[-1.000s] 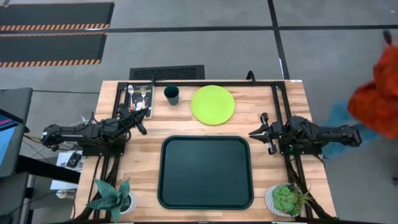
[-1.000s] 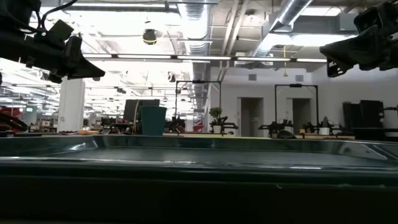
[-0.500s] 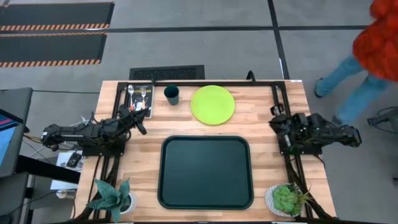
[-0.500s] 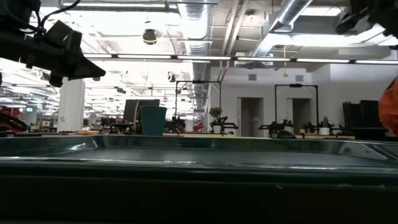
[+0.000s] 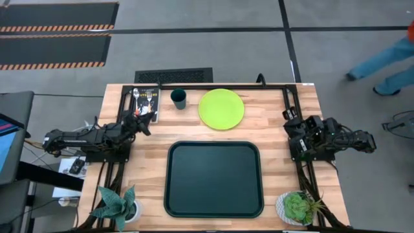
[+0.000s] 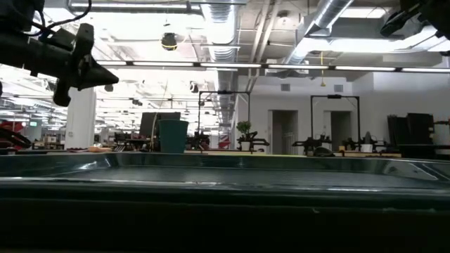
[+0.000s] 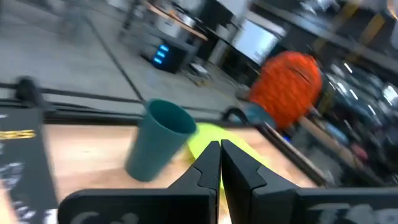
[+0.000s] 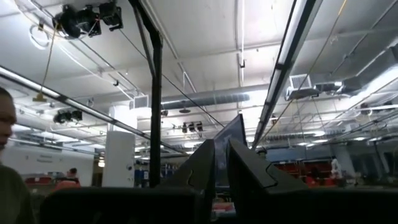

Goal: Pick and place plate/cup/fork/spoon on tray
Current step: Put the light green plate on the green serving tray

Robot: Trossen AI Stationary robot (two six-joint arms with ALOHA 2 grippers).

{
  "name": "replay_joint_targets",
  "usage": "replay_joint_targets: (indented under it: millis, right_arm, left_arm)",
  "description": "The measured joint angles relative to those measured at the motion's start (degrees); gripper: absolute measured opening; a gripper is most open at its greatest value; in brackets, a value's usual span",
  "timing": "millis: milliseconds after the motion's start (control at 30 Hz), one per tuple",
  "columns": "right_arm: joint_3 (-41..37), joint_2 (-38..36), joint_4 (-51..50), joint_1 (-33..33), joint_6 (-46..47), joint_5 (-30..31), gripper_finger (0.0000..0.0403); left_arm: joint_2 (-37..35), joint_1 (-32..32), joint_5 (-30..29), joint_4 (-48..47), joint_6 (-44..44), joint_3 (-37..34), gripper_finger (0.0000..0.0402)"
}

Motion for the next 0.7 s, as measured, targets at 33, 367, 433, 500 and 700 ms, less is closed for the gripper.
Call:
replay_joint_targets:
  millis: [33,367,433,500,700]
  right_arm:
    - [0.02,0.02,-0.10,0.04,2.02,-0.02,0.0071]
    - [0.19,4.88,1.93,0.00,12.32,8.45,0.0071]
    - [1.42,7.14,2.84,-0.09,11.48,13.85,0.0071]
    - [3.82,9.80,2.63,-0.19,9.28,18.13,0.0071]
    - [17.56,21.09,-4.99,-0.31,1.86,19.74,0.0095]
  left_arm:
    - [0.00,0.01,-1.45,-0.05,-1.33,0.00,0.0000]
    - [-0.02,0.01,-5.82,-2.77,0.58,0.19,0.0000]
    - [0.00,0.01,-2.82,-2.51,1.88,0.83,0.0000]
    - [-0.02,0.01,-0.15,-2.36,2.14,1.52,0.0005]
    - [-0.02,0.01,4.87,4.73,6.82,2.78,0.0082]
